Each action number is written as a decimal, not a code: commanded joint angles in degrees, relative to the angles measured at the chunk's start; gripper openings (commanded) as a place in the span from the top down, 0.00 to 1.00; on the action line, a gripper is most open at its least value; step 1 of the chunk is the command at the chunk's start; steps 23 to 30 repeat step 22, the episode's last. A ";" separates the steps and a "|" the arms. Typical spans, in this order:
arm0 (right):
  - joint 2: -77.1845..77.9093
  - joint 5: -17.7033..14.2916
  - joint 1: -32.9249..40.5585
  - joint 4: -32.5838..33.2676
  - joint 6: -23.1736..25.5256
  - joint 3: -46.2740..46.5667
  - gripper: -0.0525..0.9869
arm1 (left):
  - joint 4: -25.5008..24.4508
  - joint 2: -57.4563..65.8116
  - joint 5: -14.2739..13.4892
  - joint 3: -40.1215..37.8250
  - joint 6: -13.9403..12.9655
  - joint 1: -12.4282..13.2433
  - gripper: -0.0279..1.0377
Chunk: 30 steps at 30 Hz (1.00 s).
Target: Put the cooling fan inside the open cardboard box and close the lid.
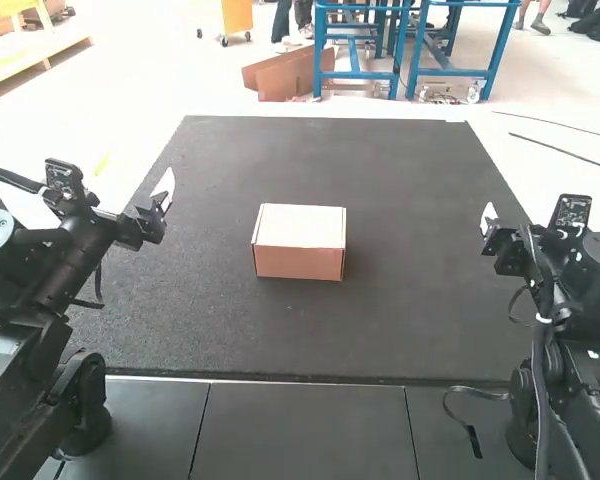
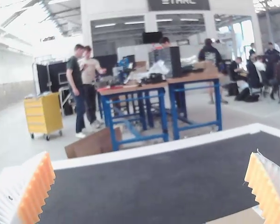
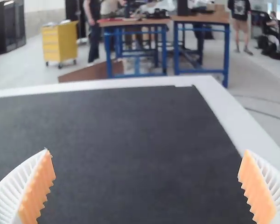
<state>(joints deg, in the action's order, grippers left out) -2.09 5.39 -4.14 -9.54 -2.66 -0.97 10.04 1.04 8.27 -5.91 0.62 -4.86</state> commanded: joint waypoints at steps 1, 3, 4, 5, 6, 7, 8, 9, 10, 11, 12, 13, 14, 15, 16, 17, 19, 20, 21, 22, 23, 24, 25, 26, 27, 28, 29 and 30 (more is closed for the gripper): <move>2.44 0.94 -0.25 -0.22 -0.24 0.09 0.08 | -0.20 -1.04 0.69 1.96 -0.80 1.61 0.07; 2.09 1.38 -0.34 1.02 0.37 0.97 0.08 | -0.29 -1.13 0.69 3.01 -1.06 2.67 0.07; 2.18 1.47 -0.34 1.98 0.81 0.88 0.08 | -0.29 -1.04 0.69 3.89 -1.59 3.28 0.07; 2.09 1.38 -0.34 2.16 1.95 0.88 0.08 | -0.29 -1.13 0.96 4.42 -1.68 3.90 0.07; 2.18 1.29 -0.34 3.12 4.06 0.88 0.08 | -0.99 -1.04 1.04 4.42 -1.94 4.51 0.07; 2.18 1.03 -0.34 4.36 6.00 0.88 0.08 | -1.69 -1.04 1.04 4.77 -2.12 5.04 0.07; 2.09 0.41 -0.34 5.67 7.84 0.88 0.08 | -2.22 -1.04 1.04 5.03 -2.12 5.48 0.07; 2.09 -0.03 -0.34 7.08 8.98 0.88 0.08 | -3.01 -1.04 1.04 5.47 -2.20 5.92 0.07; 2.18 -0.29 -0.43 9.01 8.37 0.88 0.08 | -3.54 -1.04 0.96 5.82 -2.12 6.27 0.07; 2.18 -0.38 -0.34 9.28 8.19 0.97 0.08 | -6.53 -1.04 0.87 5.91 -2.03 6.71 0.07; 2.09 -0.47 -0.34 9.36 8.10 0.97 0.08 | -9.25 -1.04 0.16 5.91 -2.38 6.97 0.07; 2.18 -0.47 -0.34 9.45 8.02 0.97 0.08 | -10.39 -1.04 -0.19 5.91 -3.44 7.24 0.07; 2.18 -0.47 -0.34 9.63 7.84 0.97 0.07 | -10.57 -1.04 -0.27 5.91 -3.52 7.41 0.07; 2.18 -0.47 -0.34 9.63 7.40 0.97 0.07 | -10.66 -1.04 -0.27 5.91 -3.70 7.76 0.07; 2.18 -0.47 -0.34 9.63 7.23 0.97 0.07 | -10.83 -1.04 -0.27 5.91 -3.70 7.94 0.07; 2.09 -0.47 -0.34 9.63 7.14 0.97 0.07 | -10.92 -1.04 -0.27 5.91 -3.87 8.12 0.07; 2.18 -0.47 -0.34 9.63 7.05 0.97 0.07 | -10.75 -1.04 -0.27 5.91 -4.05 8.29 0.07; 2.18 -0.47 -0.34 9.72 7.05 0.97 0.07 | -10.75 -1.04 -0.19 5.91 -4.40 8.29 0.07; 2.09 -0.47 -0.34 9.63 7.05 0.97 0.07 | -10.75 -1.04 -0.19 5.91 -4.75 8.29 0.07; 2.09 -0.47 -0.34 9.63 7.05 0.97 0.07 | -10.75 -1.13 -0.27 5.91 -4.75 8.12 0.07; 2.09 -0.47 -0.34 9.63 7.05 0.97 0.07 | -10.75 -1.13 -0.27 5.91 -4.75 8.12 0.07; 2.09 -0.47 -0.34 9.63 7.05 0.97 0.07 | -10.75 -1.13 -0.27 5.91 -4.75 8.12 0.07; 2.09 -0.47 -0.34 9.63 7.05 0.97 0.07 | -10.75 -1.13 -0.27 5.91 -4.75 8.12 0.07; 2.09 -0.47 -0.34 9.63 7.05 0.97 0.07 | -10.75 -1.13 -0.27 5.91 -4.75 8.12 0.07; 2.09 -0.47 -0.34 9.63 7.05 0.97 0.07 | -10.75 -1.13 -0.27 5.91 -4.75 8.12 0.07; 2.09 -0.47 -0.34 9.63 7.05 0.97 0.07 | -10.75 -1.13 -0.27 5.91 -4.75 8.12 0.07; 2.09 -0.47 -0.34 9.63 7.05 0.97 0.07 | -10.75 -1.13 -0.27 5.91 -4.75 8.12 0.07; 2.09 -0.47 -0.34 9.63 7.05 0.97 0.07 | -10.75 -1.13 -0.27 5.91 -4.75 8.12 0.07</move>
